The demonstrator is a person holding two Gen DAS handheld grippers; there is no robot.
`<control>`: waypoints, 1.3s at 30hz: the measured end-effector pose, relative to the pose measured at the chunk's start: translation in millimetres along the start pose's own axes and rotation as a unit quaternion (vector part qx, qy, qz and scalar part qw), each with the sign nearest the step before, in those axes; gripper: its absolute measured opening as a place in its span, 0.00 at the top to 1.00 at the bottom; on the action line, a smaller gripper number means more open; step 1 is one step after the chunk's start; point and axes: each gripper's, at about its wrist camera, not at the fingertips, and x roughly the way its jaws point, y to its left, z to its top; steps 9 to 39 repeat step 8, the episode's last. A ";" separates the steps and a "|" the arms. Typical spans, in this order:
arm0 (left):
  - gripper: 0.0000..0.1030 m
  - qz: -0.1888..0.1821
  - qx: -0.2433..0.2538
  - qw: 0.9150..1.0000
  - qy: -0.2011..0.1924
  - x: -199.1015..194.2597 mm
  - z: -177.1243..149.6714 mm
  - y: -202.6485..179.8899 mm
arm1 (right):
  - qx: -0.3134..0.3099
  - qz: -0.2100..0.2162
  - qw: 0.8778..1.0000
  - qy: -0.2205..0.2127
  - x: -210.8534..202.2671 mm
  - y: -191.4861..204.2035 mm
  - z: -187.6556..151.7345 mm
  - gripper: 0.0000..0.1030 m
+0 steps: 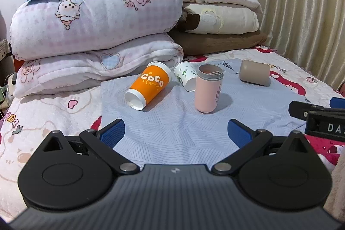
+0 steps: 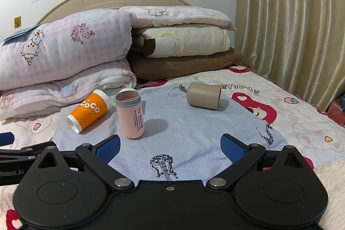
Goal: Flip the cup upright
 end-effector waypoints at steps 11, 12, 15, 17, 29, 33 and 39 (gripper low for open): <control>0.00 -0.003 0.001 1.000 0.005 1.5 -0.7 0.8 | 0.000 -0.001 1.000 0.002 0.0 0.2 0.3 0.02; 0.00 -0.003 0.001 1.000 0.005 1.5 -0.7 0.8 | 0.000 -0.001 1.000 0.002 0.0 0.2 0.3 0.02; 0.00 -0.003 0.001 1.000 0.005 1.5 -0.7 0.8 | 0.000 -0.001 1.000 0.002 0.0 0.2 0.3 0.02; 0.00 -0.003 0.001 1.000 0.005 1.5 -0.7 0.8 | 0.000 -0.001 1.000 0.002 0.0 0.2 0.3 0.02; 0.00 -0.003 0.001 1.000 0.005 1.5 -0.7 0.8 | 0.000 -0.001 1.000 0.002 0.0 0.2 0.3 0.02; 0.00 -0.003 0.001 1.000 0.005 1.5 -0.7 0.8 | 0.000 -0.001 1.000 0.002 0.0 0.2 0.3 0.02; 0.00 -0.003 0.001 1.000 0.005 1.5 -0.7 0.8 | 0.000 -0.001 1.000 0.002 0.0 0.2 0.3 0.02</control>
